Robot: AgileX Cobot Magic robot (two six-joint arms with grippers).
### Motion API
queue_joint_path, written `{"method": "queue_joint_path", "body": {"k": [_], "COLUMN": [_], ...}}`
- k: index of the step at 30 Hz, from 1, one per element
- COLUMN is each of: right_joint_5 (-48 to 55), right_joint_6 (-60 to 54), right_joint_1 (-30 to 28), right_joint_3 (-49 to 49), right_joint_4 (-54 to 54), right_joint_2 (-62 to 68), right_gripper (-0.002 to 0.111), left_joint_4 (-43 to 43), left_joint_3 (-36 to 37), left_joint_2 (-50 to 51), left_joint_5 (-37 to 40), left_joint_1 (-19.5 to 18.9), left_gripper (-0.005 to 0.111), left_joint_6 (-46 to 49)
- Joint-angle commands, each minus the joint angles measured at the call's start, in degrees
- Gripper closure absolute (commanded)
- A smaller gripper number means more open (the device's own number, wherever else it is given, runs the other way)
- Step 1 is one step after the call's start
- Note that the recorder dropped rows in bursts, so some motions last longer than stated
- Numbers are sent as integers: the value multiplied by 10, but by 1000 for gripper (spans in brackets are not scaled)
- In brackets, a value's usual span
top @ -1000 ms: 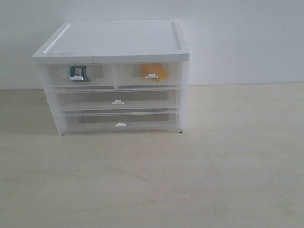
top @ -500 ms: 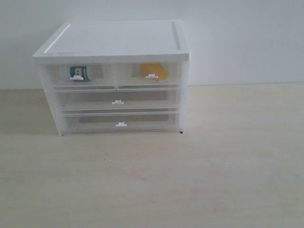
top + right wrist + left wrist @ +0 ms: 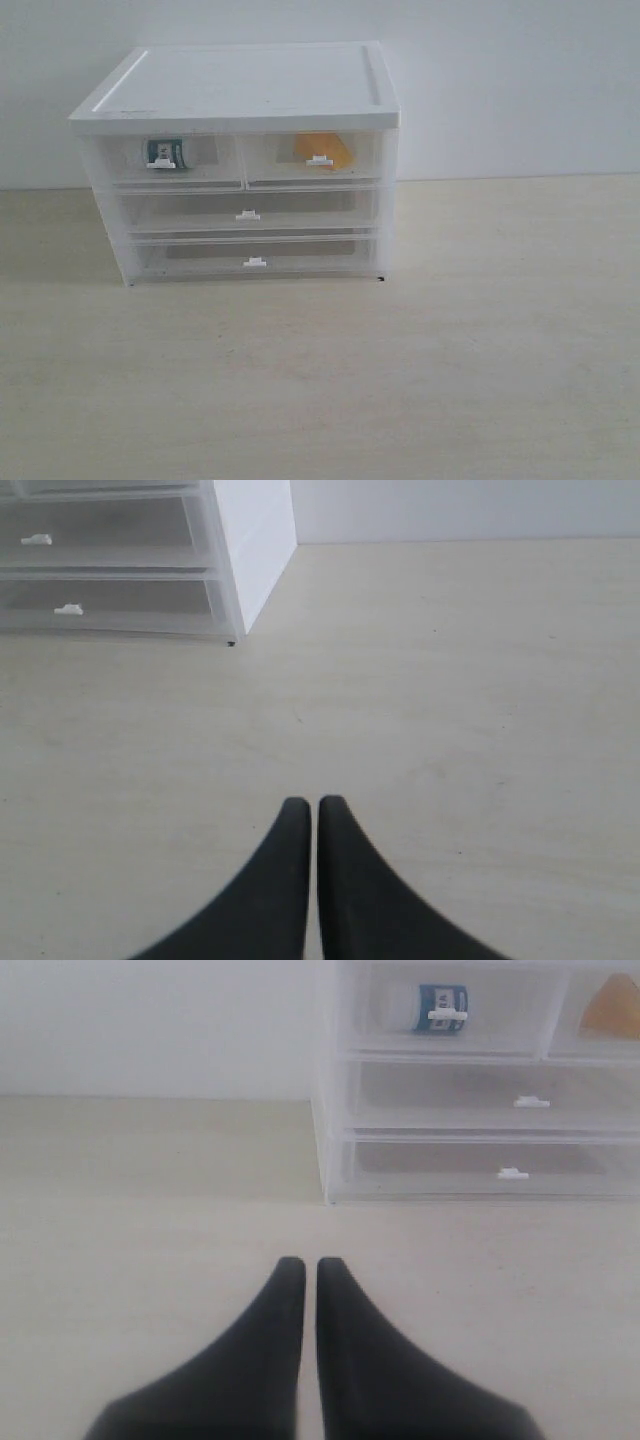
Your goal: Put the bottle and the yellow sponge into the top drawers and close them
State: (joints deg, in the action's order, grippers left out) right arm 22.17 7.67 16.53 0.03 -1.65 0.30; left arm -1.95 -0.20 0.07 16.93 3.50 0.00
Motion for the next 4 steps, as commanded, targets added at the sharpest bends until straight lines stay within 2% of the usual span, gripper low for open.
{"method": "queue_joint_path", "body": {"k": [1,4], "right_joint_5": [0,0], "right_joint_6": [-1,-1], "right_joint_1": [-5,-5], "right_joint_3": [0,0], "right_joint_4": [-2,-2], "right_joint_2": [-3,-3], "right_gripper": [108,108], "left_joint_4": [1,1], "left_joint_3": [2,2], "left_joint_2": [-1,-1], "left_joint_5": [1,1], "left_joint_1": [-1,-1], "left_gripper": [103,103], "left_joint_6": [-5,-5]}}
